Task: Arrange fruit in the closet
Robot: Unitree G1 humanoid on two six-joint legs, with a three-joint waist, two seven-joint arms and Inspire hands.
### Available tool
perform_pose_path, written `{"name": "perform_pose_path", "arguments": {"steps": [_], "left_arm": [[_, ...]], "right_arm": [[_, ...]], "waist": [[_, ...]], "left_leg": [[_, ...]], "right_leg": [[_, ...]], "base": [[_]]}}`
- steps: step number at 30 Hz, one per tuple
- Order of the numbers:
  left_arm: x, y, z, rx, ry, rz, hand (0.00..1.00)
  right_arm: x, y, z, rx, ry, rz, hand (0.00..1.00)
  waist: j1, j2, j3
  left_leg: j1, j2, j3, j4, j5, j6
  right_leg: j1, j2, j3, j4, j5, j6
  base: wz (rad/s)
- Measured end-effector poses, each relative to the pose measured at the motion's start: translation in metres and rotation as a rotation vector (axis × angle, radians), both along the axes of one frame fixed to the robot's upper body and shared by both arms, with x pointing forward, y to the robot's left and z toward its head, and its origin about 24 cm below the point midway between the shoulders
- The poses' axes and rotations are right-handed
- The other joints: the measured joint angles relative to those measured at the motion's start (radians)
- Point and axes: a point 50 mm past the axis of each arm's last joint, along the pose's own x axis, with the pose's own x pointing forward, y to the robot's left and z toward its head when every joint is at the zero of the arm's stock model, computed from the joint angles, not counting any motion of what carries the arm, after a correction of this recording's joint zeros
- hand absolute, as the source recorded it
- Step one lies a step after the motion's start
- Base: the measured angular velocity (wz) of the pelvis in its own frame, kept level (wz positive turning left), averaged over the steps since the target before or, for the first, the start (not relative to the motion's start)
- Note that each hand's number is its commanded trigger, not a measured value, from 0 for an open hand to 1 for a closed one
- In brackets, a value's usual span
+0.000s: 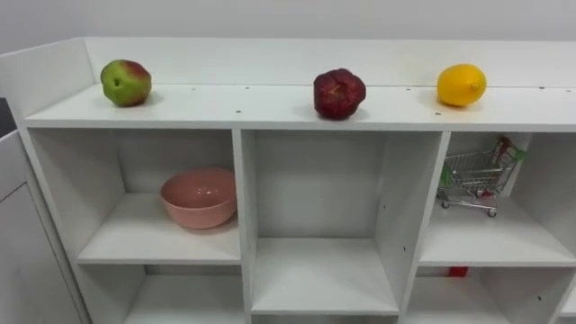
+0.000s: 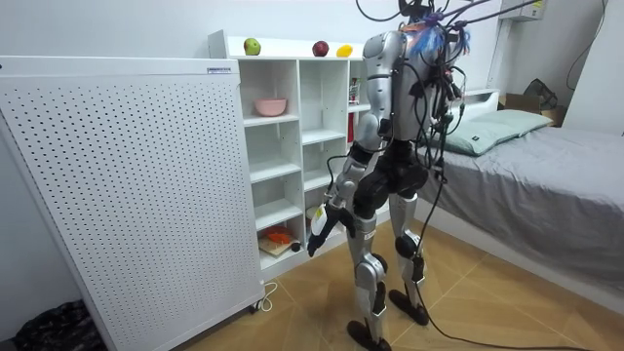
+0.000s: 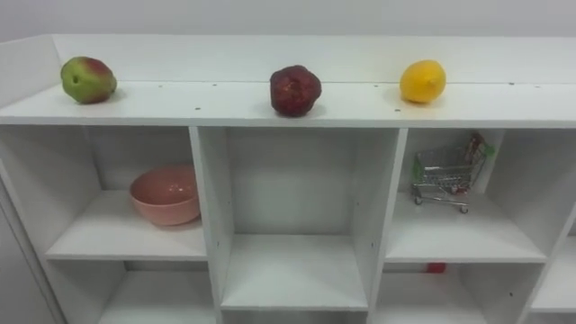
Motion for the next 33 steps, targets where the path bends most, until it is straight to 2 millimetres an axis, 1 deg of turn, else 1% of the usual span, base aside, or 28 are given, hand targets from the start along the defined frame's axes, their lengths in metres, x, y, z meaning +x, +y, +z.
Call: {"name": "perform_pose_path", "arguments": {"steps": [1,2,3,4,5,7,8,11,12,13,14,15,16,18,19,20,21,23,27,29,30,32,33], "left_arm": [[-0.002,-0.001,0.000,-0.002,0.005,-0.004,0.00],[-0.002,-0.001,0.000,-0.003,0.004,-0.006,0.00],[-0.003,-0.002,0.000,-0.007,0.002,-0.009,0.00],[-0.003,-0.002,-0.001,-0.009,0.004,-0.012,0.00],[-0.003,-0.003,-0.001,-0.012,0.002,-0.015,0.00],[-0.003,-0.004,-0.001,-0.024,-0.004,-0.017,0.00],[-0.003,-0.005,-0.002,-0.026,-0.003,-0.018,0.00],[-0.005,-0.007,-0.002,-0.036,-0.001,-0.034,0.00],[-0.005,-0.007,-0.002,-0.041,-0.002,-0.040,0.00],[-0.006,-0.007,-0.002,-0.044,0.001,-0.043,0.00],[-0.006,-0.007,-0.002,-0.045,0.003,-0.044,0.00],[-0.006,-0.007,-0.002,-0.047,-0.001,-0.046,0.00],[-0.003,-0.007,-0.002,-0.047,-0.007,-0.050,0.00],[-0.004,-0.006,-0.002,-0.055,-0.006,-0.055,0.00],[-0.004,-0.005,-0.001,-0.057,-0.003,-0.056,0.00],[-0.004,-0.003,-0.001,-0.057,0.001,-0.058,0.00],[-0.003,-0.001,-0.001,-0.057,0.001,-0.060,0.00],[-0.001,0.000,0.000,-0.063,0.006,-0.066,0.00],[0.001,0.003,0.000,-0.074,0.013,-0.080,0.00],[0.001,0.003,0.000,-0.082,0.017,-0.080,0.00],[0.001,0.002,0.000,-0.093,0.022,-0.082,0.00],[0.003,0.002,0.001,-0.101,0.019,-0.084,0.00],[0.004,0.002,0.001,-0.101,0.017,-0.086,0.00]], "right_arm": [[0.005,0.005,0.015,-0.060,-0.061,0.024,0.00],[0.007,0.008,0.022,-0.081,-0.090,0.036,0.00],[0.010,0.015,0.032,-0.124,-0.132,0.061,0.00],[0.012,0.017,0.037,-0.137,-0.156,0.072,0.00],[0.014,0.022,0.046,-0.161,-0.192,0.093,0.00],[0.017,0.029,0.061,-0.208,-0.251,0.131,0.00],[0.017,0.031,0.064,-0.222,-0.261,0.141,0.00],[0.024,0.034,0.085,-0.276,-0.337,0.175,0.00],[0.027,0.036,0.101,-0.305,-0.393,0.195,0.00],[0.029,0.038,0.116,-0.339,-0.451,0.216,0.00],[0.031,0.039,0.123,-0.356,-0.479,0.227,0.00],[0.032,0.039,0.135,-0.389,-0.524,0.247,0.00],[0.032,0.039,0.139,-0.404,-0.542,0.255,0.00],[0.031,0.045,0.159,-0.443,-0.625,0.287,0.00],[0.031,0.046,0.163,-0.450,-0.644,0.294,0.00],[0.033,0.047,0.169,-0.460,-0.675,0.304,0.00],[0.034,0.049,0.174,-0.467,-0.693,0.314,0.00],[0.037,0.052,0.180,-0.477,-0.718,0.329,0.00],[0.042,0.061,0.196,-0.493,-0.792,0.365,0.00],[0.044,0.064,0.202,-0.509,-0.811,0.393,0.00],[0.046,0.067,0.208,-0.518,-0.827,0.418,0.00],[0.048,0.068,0.216,-0.520,-0.850,0.456,0.00],[0.049,0.067,0.221,-0.506,-0.866,0.476,0.00]], "waist": [[0.003,-0.003,0.0015],[0.005,-0.003,0.0024],[0.007,-0.002,0.0035],[0.008,-0.002,0.0035],[0.013,-0.004,0.0018],[0.020,0.002,-0.0001],[0.022,0.003,-0.0009],[0.029,0.008,-0.0044],[0.029,0.008,-0.0041],[0.029,0.006,-0.0036],[0.028,0.004,-0.0028],[0.030,-0.006,0.0006],[0.031,-0.009,0.0001],[0.039,-0.019,0.0014],[0.040,-0.022,0.0014],[0.043,-0.027,0.0032],[0.051,-0.035,0.0021],[0.055,-0.042,0.0030],[0.056,-0.040,0.0039],[0.061,-0.037,0.0029],[0.061,-0.036,-0.0006],[0.063,-0.036,-0.0003],[0.071,-0.037,-0.0006]], "left_leg": [[-0.002,0.000,0.000,0.000,0.000,0.000],[-0.002,0.000,0.001,0.000,0.000,0.000],[-0.004,0.001,0.003,0.000,0.000,0.000],[-0.005,0.001,0.003,0.000,0.000,0.000],[-0.008,0.001,0.003,0.000,0.000,0.000],[-0.012,0.001,0.003,0.000,0.000,0.000],[-0.011,0.001,0.003,-0.001,0.000,0.000],[-0.006,0.002,0.003,0.000,0.000,0.000],[-0.007,0.002,0.002,0.000,0.000,0.000],[-0.004,0.002,0.001,0.000,0.000,0.000],[-0.002,0.002,0.001,0.000,0.001,0.000],[0.002,0.002,0.000,0.002,0.001,0.000],[0.002,0.002,-0.002,0.004,0.001,0.000],[0.000,0.002,-0.002,0.012,0.001,0.000],[-0.001,0.002,-0.002,0.013,0.001,0.000],[-0.002,0.002,-0.002,0.015,0.001,0.000],[-0.002,0.002,-0.002,0.016,0.001,0.000],[-0.003,0.002,-0.002,0.018,0.001,0.000],[-0.010,0.002,-0.009,0.020,0.001,0.000],[-0.013,0.002,-0.012,0.019,0.001,0.000],[-0.019,0.002,-0.013,0.019,0.001,0.000],[-0.022,0.002,-0.013,0.019,0.001,0.000],[-0.021,0.002,-0.014,0.018,0.001,0.000]], "right_leg": [[-0.001,0.000,0.000,0.000,0.000,0.000],[-0.002,0.000,0.000,0.000,0.000,0.000],[-0.004,0.000,0.000,0.000,0.001,0.000],[-0.005,0.000,0.000,0.000,0.001,-0.001],[-0.009,0.000,-0.001,0.001,0.001,0.000],[-0.015,-0.001,-0.007,0.003,0.003,0.000],[-0.015,-0.001,-0.007,0.004,0.003,0.000],[-0.016,-0.002,-0.022,0.016,0.003,0.001],[-0.016,-0.003,-0.030,0.017,0.003,0.001],[-0.013,-0.003,-0.031,0.018,0.003,0.000],[-0.010,-0.003,-0.032,0.018,0.003,0.000],[-0.003,-0.003,-0.032,0.016,0.003,0.000],[-0.001,-0.003,-0.033,0.015,0.003,0.001],[-0.002,-0.003,-0.034,0.010,0.003,0.001],[-0.002,-0.003,-0.034,0.010,0.003,0.001],[-0.002,-0.003,-0.034,0.009,0.003,0.001],[-0.002,-0.003,-0.034,0.009,0.003,0.001],[0.000,-0.003,-0.034,0.011,0.005,0.002],[0.000,-0.004,-0.044,0.011,0.009,0.003],[-0.004,-0.003,-0.044,0.012,0.009,0.003],[-0.010,-0.004,-0.045,0.012,0.009,0.003],[-0.014,-0.004,-0.045,0.013,0.009,0.002],[-0.013,-0.004,-0.047,0.013,0.009,0.002]], "base": [[0.00],[0.00],[-0.03],[0.00],[0.00],[0.00],[0.00],[-0.03],[0.00],[0.03],[0.03],[0.03],[0.03],[0.00],[0.00],[0.00],[0.00],[0.00],[0.05],[0.02],[0.00],[0.00],[0.00]]}}
